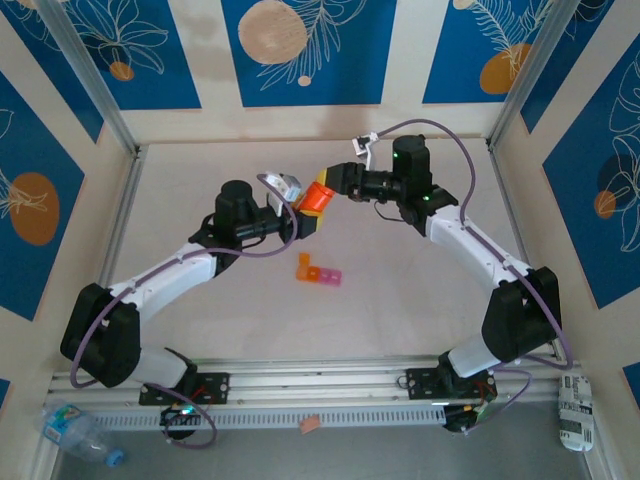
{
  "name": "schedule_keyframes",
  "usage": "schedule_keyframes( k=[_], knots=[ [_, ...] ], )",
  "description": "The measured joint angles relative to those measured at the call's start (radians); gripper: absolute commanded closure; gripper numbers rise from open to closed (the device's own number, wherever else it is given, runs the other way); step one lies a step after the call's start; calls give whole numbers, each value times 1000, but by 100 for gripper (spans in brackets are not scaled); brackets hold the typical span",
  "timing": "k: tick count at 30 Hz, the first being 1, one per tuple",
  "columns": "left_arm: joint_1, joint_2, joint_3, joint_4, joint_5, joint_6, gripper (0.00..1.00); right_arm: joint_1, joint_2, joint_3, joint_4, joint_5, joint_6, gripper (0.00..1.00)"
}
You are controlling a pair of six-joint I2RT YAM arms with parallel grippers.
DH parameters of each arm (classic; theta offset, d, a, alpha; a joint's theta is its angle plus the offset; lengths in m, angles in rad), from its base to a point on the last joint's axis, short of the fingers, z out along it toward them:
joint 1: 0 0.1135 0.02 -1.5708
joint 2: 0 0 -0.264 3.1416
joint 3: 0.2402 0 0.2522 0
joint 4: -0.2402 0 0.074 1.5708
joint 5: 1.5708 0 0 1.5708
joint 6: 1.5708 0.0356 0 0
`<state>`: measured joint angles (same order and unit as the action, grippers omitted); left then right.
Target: Sort the pills into containers
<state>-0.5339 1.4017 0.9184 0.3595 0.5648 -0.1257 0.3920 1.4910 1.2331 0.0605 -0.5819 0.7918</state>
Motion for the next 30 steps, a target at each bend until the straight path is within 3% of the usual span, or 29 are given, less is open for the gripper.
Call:
schedule_keyframes(
  k=[2,8,19,30],
  knots=[
    [4,0,0,1,0,0,100,0,0,18,-21,6,4,14],
    [8,0,1,-32,-26,35,100,-2,0,126,-174,80,29,11],
    [2,0,23,-143,-103,160,100,8,39,209,-419,243,135,10],
    [-12,0,31,-167,-129,193,100,65,97,219,-467,269,163,13]
  ],
)
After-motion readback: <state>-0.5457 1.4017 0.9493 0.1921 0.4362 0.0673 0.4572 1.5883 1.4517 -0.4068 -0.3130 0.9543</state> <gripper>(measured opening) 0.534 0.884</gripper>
